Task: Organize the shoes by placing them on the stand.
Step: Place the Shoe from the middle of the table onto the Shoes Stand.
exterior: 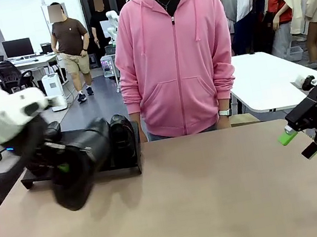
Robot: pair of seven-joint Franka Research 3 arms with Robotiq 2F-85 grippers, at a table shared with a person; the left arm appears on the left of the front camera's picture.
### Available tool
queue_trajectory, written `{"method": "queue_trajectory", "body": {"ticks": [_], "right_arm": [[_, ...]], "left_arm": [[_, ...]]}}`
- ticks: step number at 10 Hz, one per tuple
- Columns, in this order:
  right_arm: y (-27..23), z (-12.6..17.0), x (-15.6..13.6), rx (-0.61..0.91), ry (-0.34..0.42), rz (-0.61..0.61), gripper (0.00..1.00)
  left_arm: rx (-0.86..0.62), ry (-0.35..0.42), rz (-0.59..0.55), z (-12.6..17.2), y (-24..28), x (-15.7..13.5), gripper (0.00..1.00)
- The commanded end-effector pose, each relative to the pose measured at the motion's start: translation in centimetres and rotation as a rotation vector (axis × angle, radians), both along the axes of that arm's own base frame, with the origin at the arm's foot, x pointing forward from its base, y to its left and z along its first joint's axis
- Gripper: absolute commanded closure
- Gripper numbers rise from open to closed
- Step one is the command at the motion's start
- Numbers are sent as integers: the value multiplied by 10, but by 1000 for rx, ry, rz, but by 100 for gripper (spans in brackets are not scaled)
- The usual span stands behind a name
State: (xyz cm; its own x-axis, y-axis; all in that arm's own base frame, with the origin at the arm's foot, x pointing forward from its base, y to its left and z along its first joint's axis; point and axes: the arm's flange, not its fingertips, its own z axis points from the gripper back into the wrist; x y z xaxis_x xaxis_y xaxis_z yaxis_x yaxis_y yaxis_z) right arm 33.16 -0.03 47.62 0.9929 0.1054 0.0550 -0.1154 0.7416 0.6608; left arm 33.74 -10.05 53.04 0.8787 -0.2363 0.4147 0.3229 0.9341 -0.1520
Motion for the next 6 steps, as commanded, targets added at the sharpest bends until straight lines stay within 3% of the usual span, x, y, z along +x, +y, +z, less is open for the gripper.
{"method": "queue_trajectory", "body": {"ticks": [1, 2, 3, 4, 6], "right_arm": [[1, 5, 2, 10, 13, -11, 0], [1, 5, 2, 10, 13, -11, 0], [1, 5, 2, 10, 13, -11, 0], [1, 5, 2, 10, 13, -11, 0], [1, 5, 2, 10, 13, -11, 0]], "left_arm": [[-36, 46, 175, 1, 65, 12, 100], [-103, 31, 289, -2, 89, 7, 100], [-193, 2, 318, -2, 93, -5, 100], [-53, 42, 179, -1, 86, 7, 100], [-53, 42, 179, -1, 86, 7, 100]]}}
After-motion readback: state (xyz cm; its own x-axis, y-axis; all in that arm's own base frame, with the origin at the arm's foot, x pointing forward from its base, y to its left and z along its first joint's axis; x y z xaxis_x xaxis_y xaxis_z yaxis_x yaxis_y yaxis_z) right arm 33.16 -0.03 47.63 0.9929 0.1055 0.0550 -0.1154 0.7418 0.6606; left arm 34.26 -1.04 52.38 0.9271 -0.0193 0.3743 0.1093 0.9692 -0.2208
